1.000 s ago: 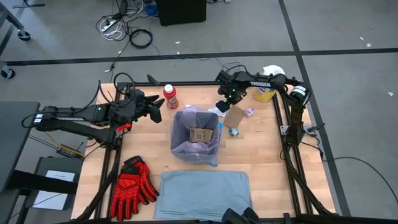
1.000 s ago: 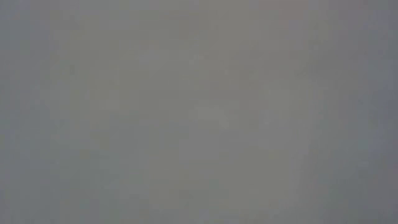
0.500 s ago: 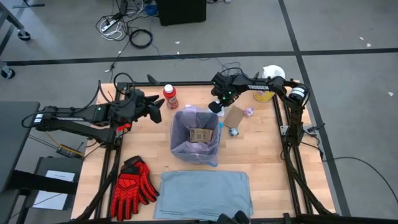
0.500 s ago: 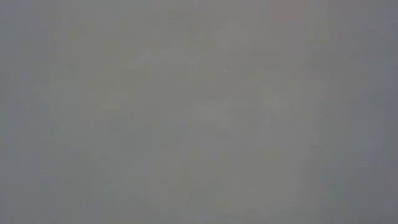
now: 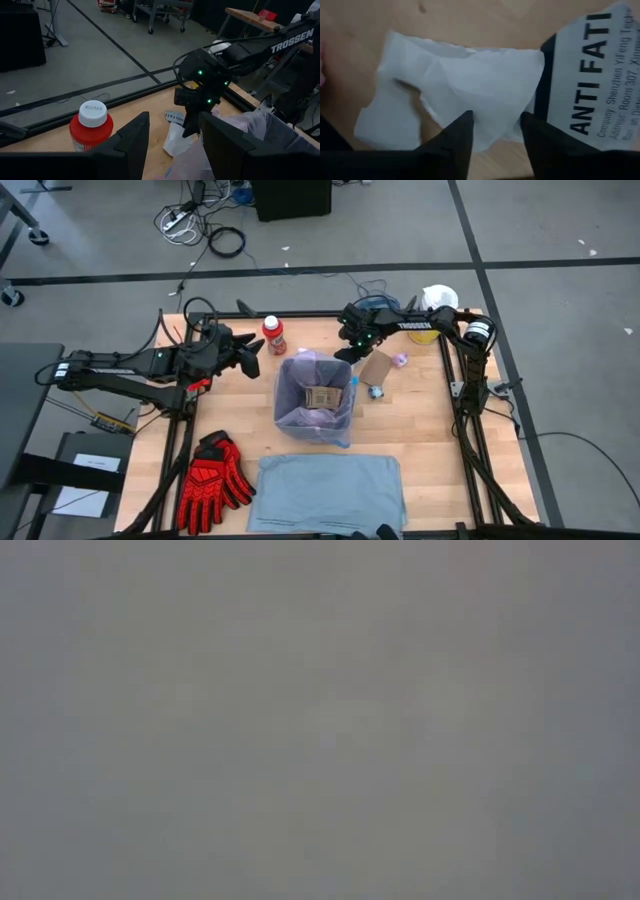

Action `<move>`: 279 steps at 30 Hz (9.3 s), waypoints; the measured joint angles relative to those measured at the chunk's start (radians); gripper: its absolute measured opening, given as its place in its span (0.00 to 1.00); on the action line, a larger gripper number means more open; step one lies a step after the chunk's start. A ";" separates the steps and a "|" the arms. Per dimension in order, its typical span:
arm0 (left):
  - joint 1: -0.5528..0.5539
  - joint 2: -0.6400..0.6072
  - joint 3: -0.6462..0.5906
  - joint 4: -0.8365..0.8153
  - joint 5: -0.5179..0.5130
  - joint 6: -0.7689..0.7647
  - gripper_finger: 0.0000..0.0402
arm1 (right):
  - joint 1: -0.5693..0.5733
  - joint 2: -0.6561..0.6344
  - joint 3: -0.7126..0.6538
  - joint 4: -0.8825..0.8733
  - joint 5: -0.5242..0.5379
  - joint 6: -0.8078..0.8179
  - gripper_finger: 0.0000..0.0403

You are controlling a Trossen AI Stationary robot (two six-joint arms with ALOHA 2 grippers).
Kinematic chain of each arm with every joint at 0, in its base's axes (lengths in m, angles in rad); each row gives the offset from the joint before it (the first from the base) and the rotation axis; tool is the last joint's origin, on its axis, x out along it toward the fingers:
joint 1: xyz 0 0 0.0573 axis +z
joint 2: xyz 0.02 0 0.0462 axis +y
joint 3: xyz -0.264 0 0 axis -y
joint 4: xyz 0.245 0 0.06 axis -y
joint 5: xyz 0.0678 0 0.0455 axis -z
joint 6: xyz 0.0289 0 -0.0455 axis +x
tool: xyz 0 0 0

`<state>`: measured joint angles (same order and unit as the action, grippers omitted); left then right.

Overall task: Place trash/remove bag and relplace
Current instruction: Put the white paper material into the trash bin

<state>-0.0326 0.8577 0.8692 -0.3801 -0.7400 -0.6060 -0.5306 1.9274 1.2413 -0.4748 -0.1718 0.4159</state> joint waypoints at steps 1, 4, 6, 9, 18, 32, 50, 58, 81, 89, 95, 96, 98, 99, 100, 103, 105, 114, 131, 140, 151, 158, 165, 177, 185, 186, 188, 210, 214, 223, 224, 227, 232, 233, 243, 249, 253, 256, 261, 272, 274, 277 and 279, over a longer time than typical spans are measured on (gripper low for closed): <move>0.000 0.000 0.000 0.000 0.000 0.000 0.45 | -0.001 -0.002 -0.011 0.012 0.002 0.005 0.36; 0.000 0.000 0.000 0.002 0.000 0.000 0.45 | -0.001 -0.006 -0.034 0.039 0.007 0.006 0.29; 0.000 0.000 0.000 0.007 0.000 0.000 0.45 | -0.001 -0.006 -0.043 0.055 0.009 -0.015 0.23; 0.000 0.000 0.000 0.024 0.000 0.000 0.45 | 0.000 -0.004 -0.046 0.071 0.016 -0.056 0.11; 0.000 0.000 0.000 0.032 0.003 -0.035 0.45 | 0.001 -0.014 -0.050 0.098 0.029 -0.105 0.00; 0.000 0.000 0.000 0.029 0.019 -0.056 0.45 | -0.014 -0.211 -0.050 0.100 0.137 -0.169 0.00; 0.000 0.000 0.000 0.030 -0.006 -0.057 0.45 | -0.016 -0.108 -0.049 0.195 0.080 -0.661 0.70; 0.000 0.000 0.000 0.044 -0.001 -0.060 0.45 | -0.011 -0.018 -0.049 0.173 -0.002 -0.712 0.87; 0.000 0.000 0.000 0.018 -0.021 -0.054 0.45 | 0.024 -0.091 -0.052 0.112 0.180 -0.699 0.00; 0.000 0.000 0.000 0.018 -0.021 -0.050 0.45 | 0.024 -0.330 -0.050 0.118 0.177 -0.672 0.00; 0.000 0.000 0.000 0.024 -0.021 0.009 0.45 | 0.021 -0.499 -0.050 0.122 0.144 -0.636 0.00; 0.000 0.000 0.000 0.025 -0.020 0.026 0.45 | 0.024 -0.524 -0.050 0.125 0.119 -0.636 0.00; 0.000 0.000 0.000 0.032 -0.020 0.056 0.45 | 0.031 -0.569 -0.049 0.146 0.047 -0.633 0.00; 0.000 0.000 0.000 0.037 -0.020 0.070 0.45 | 0.040 -0.590 -0.049 0.159 0.007 -0.631 0.00; 0.000 0.000 0.000 0.044 -0.015 0.083 0.45 | 0.050 -0.607 -0.049 0.177 -0.038 -0.618 0.00; 0.000 0.000 0.000 0.072 -0.006 0.130 0.45 | 0.081 -0.646 -0.049 0.255 -0.163 -0.554 0.00; 0.000 0.000 0.000 0.088 -0.007 0.160 0.45 | 0.107 -0.658 -0.048 0.318 -0.236 -0.518 0.00; 0.000 0.000 0.000 0.138 -0.010 0.249 0.45 | 0.250 -0.634 -0.048 0.386 -0.362 -0.494 0.00; 0.067 0.000 0.000 0.335 0.064 0.380 0.46 | 0.335 -0.589 -0.048 0.383 -0.262 -0.384 0.47; 0.155 0.000 0.000 0.286 0.151 0.291 0.46 | 0.326 -0.608 -0.048 0.329 0.258 -0.383 0.65; 0.164 0.000 0.000 0.243 0.115 0.259 0.46 | 0.003 -0.450 -0.048 0.036 0.297 -0.311 0.57; 0.164 0.013 0.000 0.250 0.054 0.232 0.46 | -0.118 -0.223 -0.048 0.123 0.141 -0.327 0.62; 0.164 0.047 0.000 0.240 0.052 0.175 0.46 | -0.155 -0.070 -0.047 0.139 0.092 -0.368 0.70; 0.202 0.086 0.000 0.227 0.071 0.132 0.46 | -0.154 -0.031 -0.045 0.231 -0.049 -0.394 0.71; 0.223 0.085 0.000 0.232 0.090 0.129 0.46 | -0.165 -0.031 -0.045 0.265 -0.031 -0.391 0.70; 0.223 0.085 0.000 0.232 0.091 0.129 0.46 | -0.166 -0.031 -0.045 0.265 -0.025 -0.391 0.70; 0.223 0.085 0.000 0.232 0.091 0.129 0.46 | -0.172 -0.031 -0.045 0.264 -0.022 -0.388 0.70; 0.223 0.089 0.000 0.235 0.114 0.099 0.46 | -0.194 0.035 -0.025 0.136 -0.090 -0.276 0.67; 0.223 0.090 0.000 0.232 0.132 0.085 0.46 | -0.174 0.083 0.033 0.030 -0.054 -0.273 0.60; 0.223 0.090 0.000 0.228 0.145 0.085 0.46 | -0.157 0.100 0.131 -0.093 0.008 -0.346 0.32; 0.223 0.090 0.000 0.228 0.145 0.092 0.46 | -0.157 0.102 0.139 -0.110 0.003 -0.365 0.27; 0.223 0.090 0.000 0.228 0.155 0.102 0.46 | -0.157 0.105 0.150 -0.146 -0.013 -0.420 0.09; 0.223 0.090 0.000 0.228 0.160 0.103 0.46 | -0.156 0.105 0.150 -0.191 -0.008 -0.460 0.01; 0.223 0.090 0.000 0.228 0.163 0.103 0.46 | -0.155 0.104 0.150 -0.199 -0.003 -0.462 0.00; 0.223 0.090 0.000 0.227 0.264 0.074 0.46 | -0.150 0.007 0.150 -0.223 0.046 -0.477 0.00; 0.223 0.091 0.000 0.214 0.286 0.071 0.46 | -0.146 -0.120 0.150 -0.220 0.005 -0.477 0.00; 0.222 0.090 0.000 0.207 0.289 0.078 0.46 | -0.139 -0.215 0.150 -0.217 -0.064 -0.461 0.00; 0.223 0.090 0.000 0.188 0.294 0.082 0.46 | -0.129 -0.289 0.151 -0.204 -0.073 -0.443 0.00; 0.222 0.091 0.000 0.162 0.304 0.123 0.46 | -0.110 -0.329 0.151 -0.185 -0.021 -0.435 0.00; 0.222 0.091 0.000 0.206 0.316 0.185 0.46 | -0.092 -0.116 0.150 -0.206 0.026 -0.452 0.25; 0.223 0.091 0.000 0.205 0.318 0.184 0.46 | -0.084 -0.066 0.150 -0.206 0.039 -0.453 0.34; 0.222 0.091 0.000 0.206 0.318 0.179 0.46 | -0.068 -0.006 0.150 -0.199 0.093 -0.463 0.48; 0.222 0.091 0.000 0.206 0.319 0.175 0.46 | -0.058 0.022 0.150 -0.192 0.121 -0.478 0.57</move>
<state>0.1898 0.9485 0.8692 -0.1745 -0.4210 -0.4310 -0.5888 1.9496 1.3914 -0.6664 -0.0508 -0.0625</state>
